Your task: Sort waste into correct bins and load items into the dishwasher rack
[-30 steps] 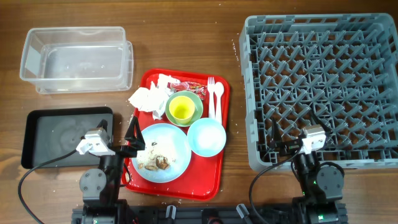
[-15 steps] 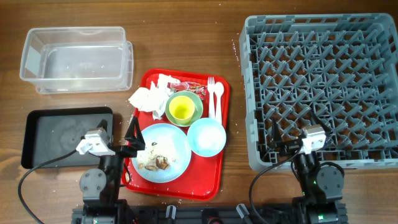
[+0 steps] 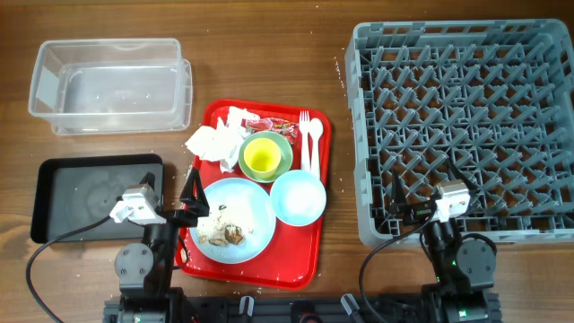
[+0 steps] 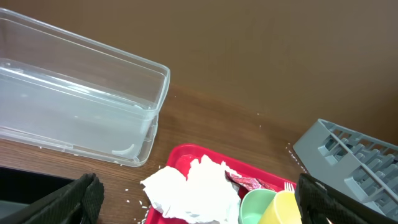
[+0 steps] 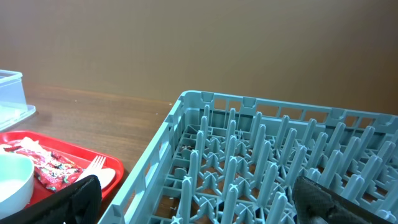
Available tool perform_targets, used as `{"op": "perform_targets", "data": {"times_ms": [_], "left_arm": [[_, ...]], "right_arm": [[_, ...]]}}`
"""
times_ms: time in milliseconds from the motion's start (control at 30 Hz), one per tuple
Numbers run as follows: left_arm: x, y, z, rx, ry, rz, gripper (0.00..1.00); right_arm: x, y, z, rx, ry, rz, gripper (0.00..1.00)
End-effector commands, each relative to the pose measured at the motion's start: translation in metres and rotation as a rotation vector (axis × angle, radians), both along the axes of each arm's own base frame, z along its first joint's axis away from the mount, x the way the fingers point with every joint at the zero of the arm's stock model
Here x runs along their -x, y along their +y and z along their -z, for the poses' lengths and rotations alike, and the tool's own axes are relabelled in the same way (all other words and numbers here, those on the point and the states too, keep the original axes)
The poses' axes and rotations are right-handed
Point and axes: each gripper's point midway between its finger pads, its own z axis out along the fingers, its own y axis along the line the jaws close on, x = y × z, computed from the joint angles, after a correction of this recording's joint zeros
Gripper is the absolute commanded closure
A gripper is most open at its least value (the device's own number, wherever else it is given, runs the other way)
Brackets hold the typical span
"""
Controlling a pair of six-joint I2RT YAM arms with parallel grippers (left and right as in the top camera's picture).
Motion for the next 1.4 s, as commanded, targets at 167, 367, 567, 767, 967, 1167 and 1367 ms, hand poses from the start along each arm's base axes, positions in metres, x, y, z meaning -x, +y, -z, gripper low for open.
{"op": "perform_targets", "data": {"times_ms": [167,367,567,767,967,1167,1367], "left_arm": [[0.0004,-0.0013,0.0013,-0.019,-0.002,0.007,0.00],[0.0004,-0.0013,0.0013,-0.019,-0.002,0.007,0.00],[0.0004,-0.0013,0.0013,-0.019,-0.002,0.007,0.00],[0.0004,-0.0013,0.0013,-0.019,-0.002,0.007,0.00],[0.0004,-0.0013,0.0013,-0.019,-0.002,0.007,0.00],[0.0004,-0.0013,0.0013,-0.019,-0.002,0.007,0.00],[0.0004,-0.0013,0.0013,-0.019,-0.002,0.007,0.00]], "right_arm": [[0.0003,-0.0012,-0.0017,0.008,-0.011,0.004,0.00],[0.0003,-0.0012,-0.0017,0.008,-0.011,0.004,0.00],[0.0003,-0.0012,-0.0017,0.008,-0.011,0.004,0.00],[0.0003,-0.0012,-0.0016,0.008,-0.010,0.004,0.00],[0.0003,-0.0012,-0.0017,0.008,-0.011,0.004,0.00],[0.0003,-0.0012,-0.0017,0.008,-0.011,0.004,0.00],[0.0003,-0.0012,-0.0017,0.008,-0.011,0.004,0.00]]}}
